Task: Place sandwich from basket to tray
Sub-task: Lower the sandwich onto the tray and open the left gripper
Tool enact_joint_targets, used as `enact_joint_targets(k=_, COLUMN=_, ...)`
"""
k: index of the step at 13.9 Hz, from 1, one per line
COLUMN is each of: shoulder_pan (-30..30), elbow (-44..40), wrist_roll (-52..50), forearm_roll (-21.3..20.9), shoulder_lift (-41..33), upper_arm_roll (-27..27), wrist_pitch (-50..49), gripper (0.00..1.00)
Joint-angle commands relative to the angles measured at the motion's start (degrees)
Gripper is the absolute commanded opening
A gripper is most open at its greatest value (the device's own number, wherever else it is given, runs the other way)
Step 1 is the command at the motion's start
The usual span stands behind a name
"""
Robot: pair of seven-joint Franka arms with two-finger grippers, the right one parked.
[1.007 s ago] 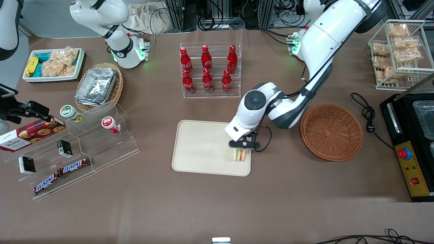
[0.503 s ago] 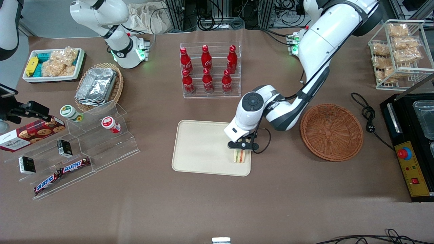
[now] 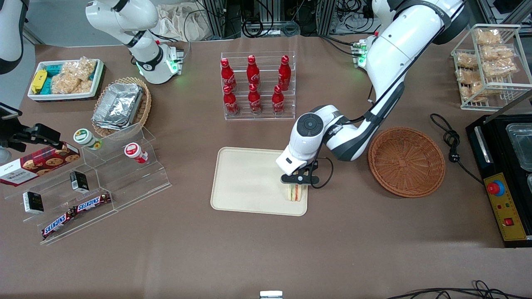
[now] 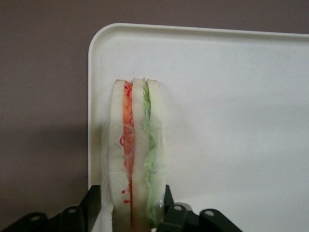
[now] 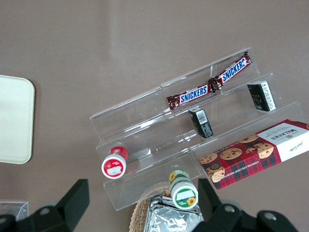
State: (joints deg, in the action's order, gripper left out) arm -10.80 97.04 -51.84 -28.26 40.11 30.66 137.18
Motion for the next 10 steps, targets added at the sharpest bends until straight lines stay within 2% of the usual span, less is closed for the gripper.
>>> enact_joint_targets(k=1, shoulder_pan=0.2, elbow=-1.6, wrist_roll=-4.0, forearm_roll=-1.2, shoulder_lift=-1.0, upper_arm_roll=0.0, wrist_pitch=0.0, gripper=0.99)
enact_joint_targets(k=4, shoulder_pan=3.0, elbow=-1.5, wrist_roll=-4.8, forearm_roll=-0.1, shoulder_lift=-6.3, upper_arm_roll=0.2, wrist_pitch=-1.4, gripper=0.99)
enact_joint_targets(k=7, shoulder_pan=5.2, elbow=-2.0, wrist_roll=-3.8, forearm_roll=5.4, shoulder_lift=-12.3, upper_arm_roll=0.3, wrist_pitch=-4.9, gripper=0.99)
enact_joint_targets(k=10, shoulder_pan=7.3, elbow=-5.4, wrist_roll=-3.7, forearm_roll=9.2, shoulder_lift=-15.8, upper_arm_roll=0.4, wrist_pitch=-10.7, gripper=0.99)
